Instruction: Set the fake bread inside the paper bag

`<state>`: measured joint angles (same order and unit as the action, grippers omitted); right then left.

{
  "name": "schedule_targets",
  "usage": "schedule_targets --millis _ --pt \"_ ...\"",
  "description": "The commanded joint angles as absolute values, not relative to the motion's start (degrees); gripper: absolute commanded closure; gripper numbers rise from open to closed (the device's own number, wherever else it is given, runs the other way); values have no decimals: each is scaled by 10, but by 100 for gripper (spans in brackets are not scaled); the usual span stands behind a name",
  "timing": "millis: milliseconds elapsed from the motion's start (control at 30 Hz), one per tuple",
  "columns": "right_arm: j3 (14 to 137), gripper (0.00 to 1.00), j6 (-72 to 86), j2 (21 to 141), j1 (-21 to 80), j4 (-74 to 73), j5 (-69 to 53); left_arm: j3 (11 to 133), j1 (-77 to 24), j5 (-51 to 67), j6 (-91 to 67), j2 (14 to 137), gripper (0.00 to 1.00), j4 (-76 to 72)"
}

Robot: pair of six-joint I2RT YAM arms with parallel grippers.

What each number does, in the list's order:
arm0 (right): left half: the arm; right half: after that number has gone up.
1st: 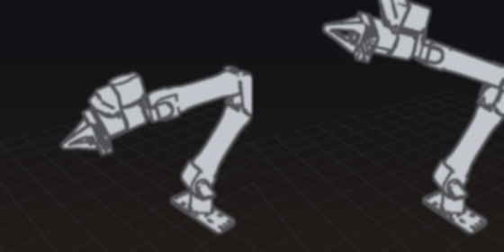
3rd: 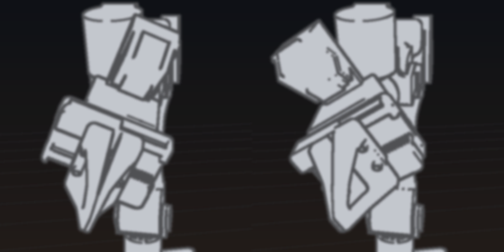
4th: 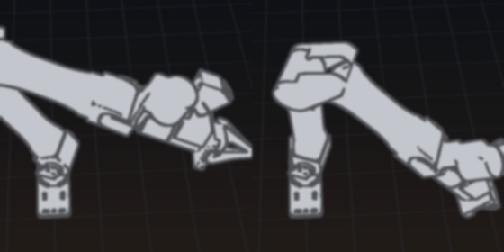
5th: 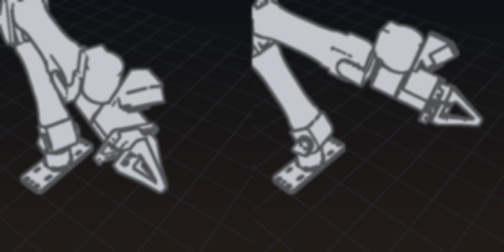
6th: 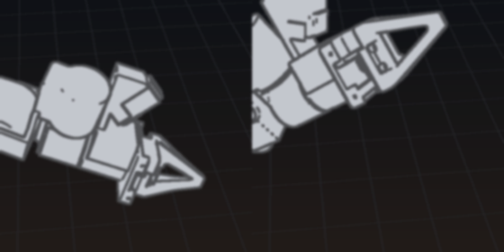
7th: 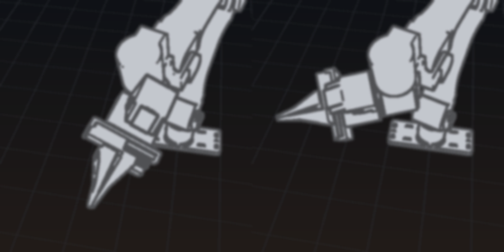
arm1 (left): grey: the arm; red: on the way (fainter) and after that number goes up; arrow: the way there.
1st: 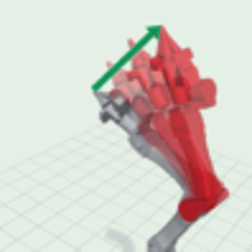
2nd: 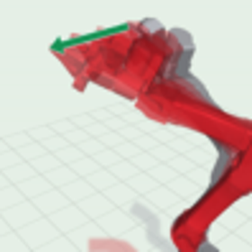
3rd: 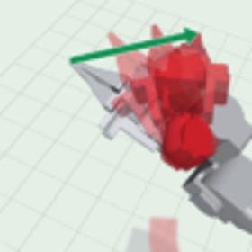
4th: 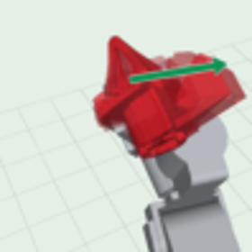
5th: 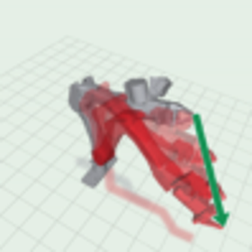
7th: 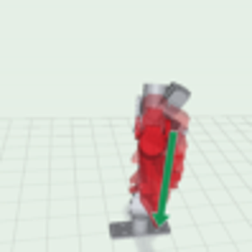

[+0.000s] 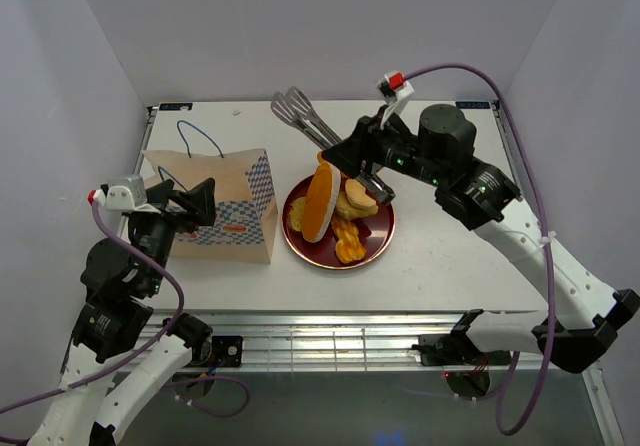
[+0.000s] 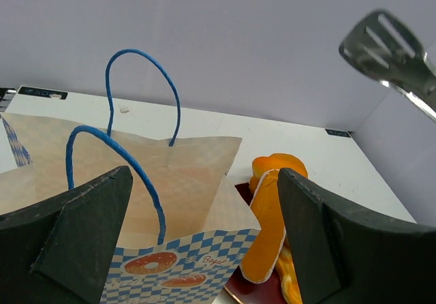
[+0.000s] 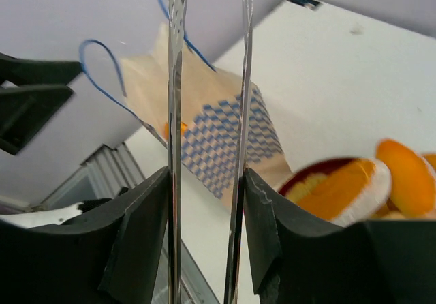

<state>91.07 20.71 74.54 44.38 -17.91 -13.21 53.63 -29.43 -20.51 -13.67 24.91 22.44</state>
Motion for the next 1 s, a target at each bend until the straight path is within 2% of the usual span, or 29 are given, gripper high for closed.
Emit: schedule_targets --millis 0,300,433,767,967 --pt "828 49 188 687 444 -210 -5 530 -296 -212 -122 262 2 186" --pt "650 44 216 562 438 -250 105 511 -296 -216 -114 277 5 144" --pt "591 43 231 527 437 -271 134 495 -296 -223 -113 280 2 128" --pt "489 40 235 499 435 -316 144 453 -296 -188 -99 258 2 95" --pt "483 39 229 518 435 -316 150 446 -296 -187 -102 259 2 100"
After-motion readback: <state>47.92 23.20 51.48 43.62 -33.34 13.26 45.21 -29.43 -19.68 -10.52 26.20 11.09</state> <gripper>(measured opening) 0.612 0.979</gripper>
